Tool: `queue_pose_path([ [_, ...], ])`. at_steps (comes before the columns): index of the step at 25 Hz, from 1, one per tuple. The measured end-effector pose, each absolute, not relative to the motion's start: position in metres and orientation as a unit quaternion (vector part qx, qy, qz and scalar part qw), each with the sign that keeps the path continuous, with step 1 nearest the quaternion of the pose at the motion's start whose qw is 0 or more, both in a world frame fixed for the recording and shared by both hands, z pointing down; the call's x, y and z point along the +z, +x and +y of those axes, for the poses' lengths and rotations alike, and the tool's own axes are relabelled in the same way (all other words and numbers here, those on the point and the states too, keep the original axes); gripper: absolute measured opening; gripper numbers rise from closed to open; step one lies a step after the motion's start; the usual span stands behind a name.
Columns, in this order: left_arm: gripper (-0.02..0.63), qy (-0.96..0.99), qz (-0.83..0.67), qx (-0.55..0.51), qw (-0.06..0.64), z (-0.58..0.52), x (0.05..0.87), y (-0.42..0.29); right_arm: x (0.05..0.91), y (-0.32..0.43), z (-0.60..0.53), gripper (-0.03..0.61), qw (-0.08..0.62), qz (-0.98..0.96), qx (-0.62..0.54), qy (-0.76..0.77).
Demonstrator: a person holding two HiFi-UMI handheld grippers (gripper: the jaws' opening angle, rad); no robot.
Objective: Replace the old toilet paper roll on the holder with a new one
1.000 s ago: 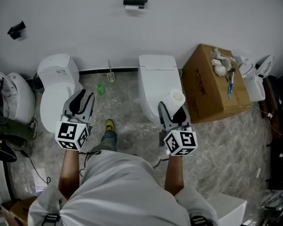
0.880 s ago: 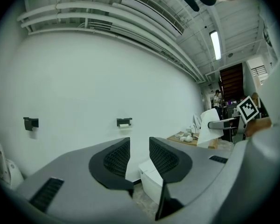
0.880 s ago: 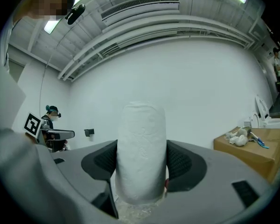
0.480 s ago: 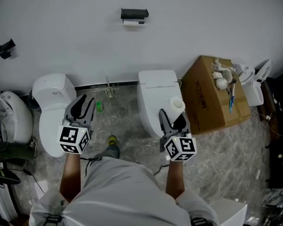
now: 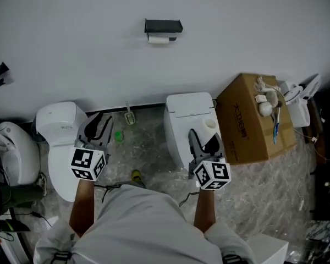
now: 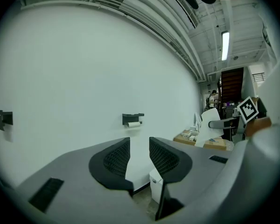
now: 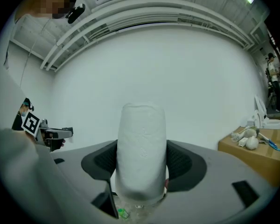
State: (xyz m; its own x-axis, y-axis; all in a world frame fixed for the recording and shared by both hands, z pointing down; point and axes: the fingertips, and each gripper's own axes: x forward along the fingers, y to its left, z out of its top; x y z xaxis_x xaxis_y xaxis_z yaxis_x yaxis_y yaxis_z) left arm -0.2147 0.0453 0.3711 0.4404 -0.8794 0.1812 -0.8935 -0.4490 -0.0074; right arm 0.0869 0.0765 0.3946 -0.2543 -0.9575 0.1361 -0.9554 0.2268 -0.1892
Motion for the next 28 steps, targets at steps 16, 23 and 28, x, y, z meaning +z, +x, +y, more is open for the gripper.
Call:
queue_pose_path([
  [16,0.124,0.868,-0.485,0.096,0.04,-0.071,0.377,-0.192,0.405,0.094,-0.033,0.302,0.026,0.769,-0.134,-0.624],
  [23,0.124,0.869,-0.481,0.115,0.03,-0.153,0.388,-0.149,0.414,0.128,-0.122,0.302,0.034,0.775,-0.136,-0.616],
  [28,0.124,0.862,-0.484,0.15,0.013,-0.216,0.398,-0.116,0.415,0.155,-0.191,0.302,0.034,0.782,-0.136,-0.607],
])
